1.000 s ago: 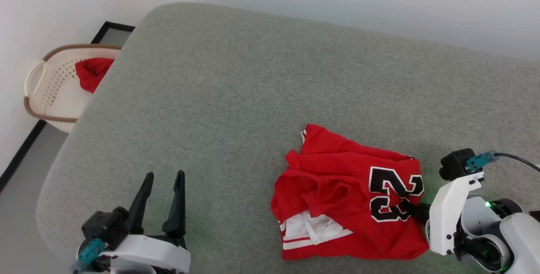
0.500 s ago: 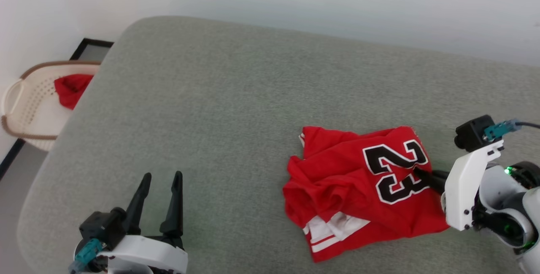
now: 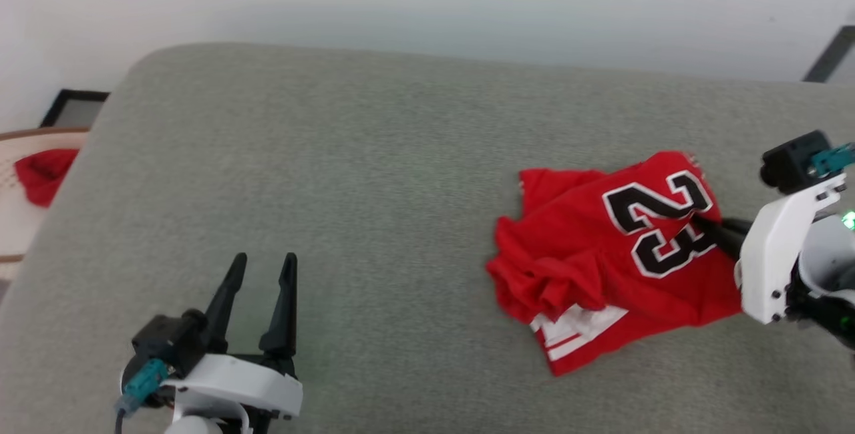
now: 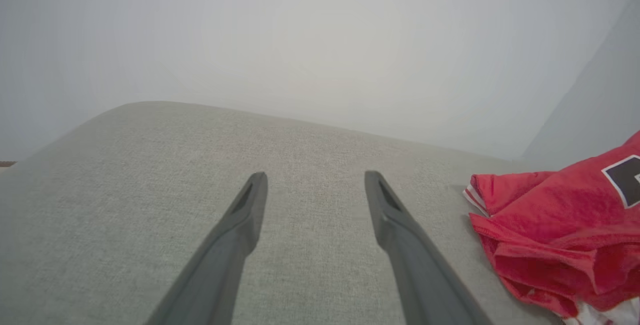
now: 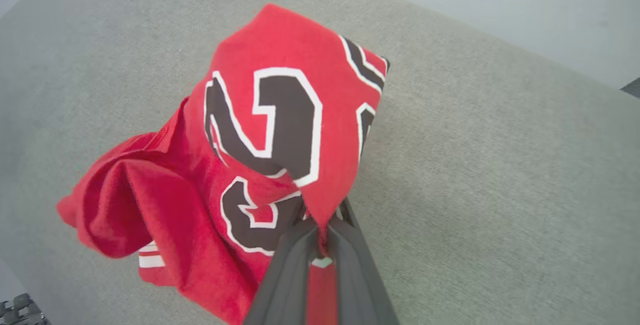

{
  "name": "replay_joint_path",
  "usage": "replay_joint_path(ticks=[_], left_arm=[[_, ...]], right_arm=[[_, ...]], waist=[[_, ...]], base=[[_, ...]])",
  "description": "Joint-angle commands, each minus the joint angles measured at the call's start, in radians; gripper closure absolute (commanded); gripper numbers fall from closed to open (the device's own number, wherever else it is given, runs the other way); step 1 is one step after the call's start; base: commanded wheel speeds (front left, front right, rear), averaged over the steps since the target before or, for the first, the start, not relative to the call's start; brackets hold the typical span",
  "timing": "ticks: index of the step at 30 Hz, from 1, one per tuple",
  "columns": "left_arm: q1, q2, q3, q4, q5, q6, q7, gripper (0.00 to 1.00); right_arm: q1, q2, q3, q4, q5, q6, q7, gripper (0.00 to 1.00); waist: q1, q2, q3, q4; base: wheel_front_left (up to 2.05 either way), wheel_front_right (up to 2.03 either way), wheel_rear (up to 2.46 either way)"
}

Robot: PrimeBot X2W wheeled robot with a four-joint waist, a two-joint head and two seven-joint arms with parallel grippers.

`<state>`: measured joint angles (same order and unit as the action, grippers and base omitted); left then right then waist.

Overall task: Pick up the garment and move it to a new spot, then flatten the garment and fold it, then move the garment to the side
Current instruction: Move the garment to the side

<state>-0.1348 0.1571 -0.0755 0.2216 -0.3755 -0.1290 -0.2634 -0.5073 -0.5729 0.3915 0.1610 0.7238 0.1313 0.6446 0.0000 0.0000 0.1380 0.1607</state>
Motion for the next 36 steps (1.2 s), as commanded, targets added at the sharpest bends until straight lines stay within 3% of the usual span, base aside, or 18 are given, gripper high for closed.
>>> replay_joint_path(ticks=[1, 14, 30, 36], left_arm=[[-0.014, 0.005, 0.001, -0.002, 0.008, -0.002, 0.000, 0.00], [-0.104, 0.039, -0.019, -0.011, 0.027, -0.002, 0.000, 0.00], [-0.231, 0.122, -0.044, -0.020, 0.050, -0.002, 0.000, 0.00], [-0.263, 0.147, -0.058, -0.018, 0.050, -0.002, 0.000, 0.00]], right_arm=[[-0.017, -0.008, -0.004, -0.002, -0.006, -0.001, -0.006, 1.00], [-0.123, -0.090, 0.007, 0.042, 0.005, -0.001, -0.098, 1.00], [-0.266, -0.171, 0.102, 0.206, 0.050, -0.001, -0.334, 1.00], [-0.307, -0.199, 0.141, 0.279, 0.057, -0.001, -0.412, 1.00]], waist=[[0.0000, 0.0000, 0.010, -0.037], [0.0000, 0.0000, 0.089, -0.188], [0.0000, 0.0000, 0.230, -0.377], [0.0000, 0.0000, 0.266, -0.420]], base=[[0.00, 0.00, 0.00], [0.00, 0.00, 0.00], [0.00, 0.00, 0.00], [0.00, 0.00, 0.00]])
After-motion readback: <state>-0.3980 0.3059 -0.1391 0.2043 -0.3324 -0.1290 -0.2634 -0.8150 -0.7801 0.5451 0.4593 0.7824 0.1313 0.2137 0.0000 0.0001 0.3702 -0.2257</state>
